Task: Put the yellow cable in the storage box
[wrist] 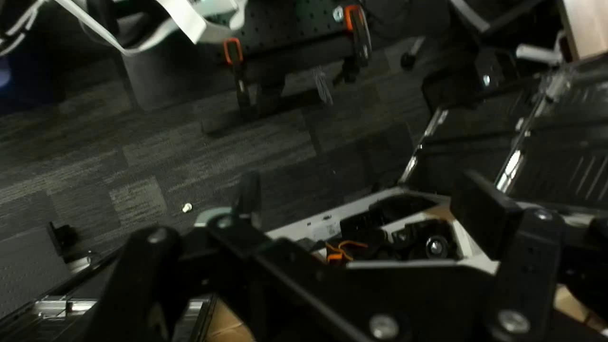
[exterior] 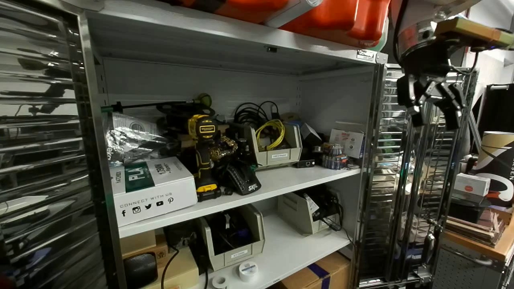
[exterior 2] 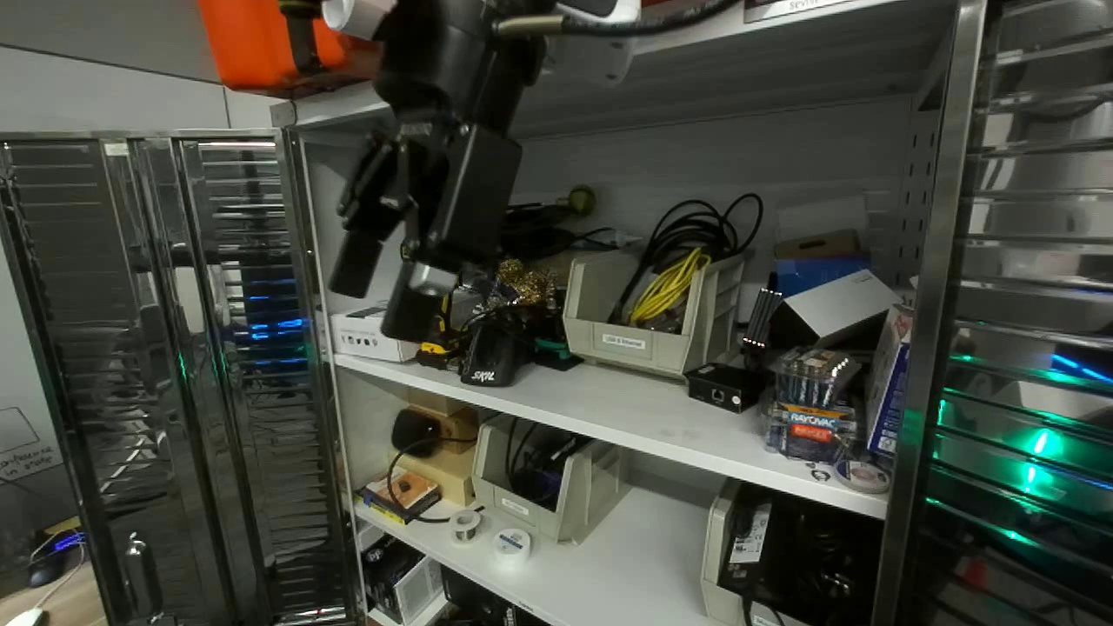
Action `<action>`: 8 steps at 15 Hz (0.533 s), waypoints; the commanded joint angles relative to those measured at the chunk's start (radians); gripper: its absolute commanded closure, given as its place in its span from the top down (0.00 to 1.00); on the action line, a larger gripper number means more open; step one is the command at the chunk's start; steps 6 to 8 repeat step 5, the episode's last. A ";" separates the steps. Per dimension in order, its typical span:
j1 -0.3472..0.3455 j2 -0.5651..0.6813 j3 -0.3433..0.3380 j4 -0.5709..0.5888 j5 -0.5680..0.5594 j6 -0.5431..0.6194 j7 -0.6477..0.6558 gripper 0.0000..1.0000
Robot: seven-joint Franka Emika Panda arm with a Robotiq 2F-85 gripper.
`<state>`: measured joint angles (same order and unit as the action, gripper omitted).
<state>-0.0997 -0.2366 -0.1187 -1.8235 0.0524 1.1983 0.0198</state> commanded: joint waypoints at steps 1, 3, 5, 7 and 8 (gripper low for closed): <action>-0.003 -0.003 0.001 0.007 -0.003 -0.014 -0.007 1.00; -0.003 -0.001 0.002 0.002 -0.003 -0.010 -0.006 1.00; -0.003 0.008 0.002 -0.001 -0.003 -0.006 -0.006 1.00; -0.003 0.008 0.002 -0.001 -0.003 -0.006 -0.006 1.00; -0.003 0.008 0.002 -0.001 -0.003 -0.006 -0.006 1.00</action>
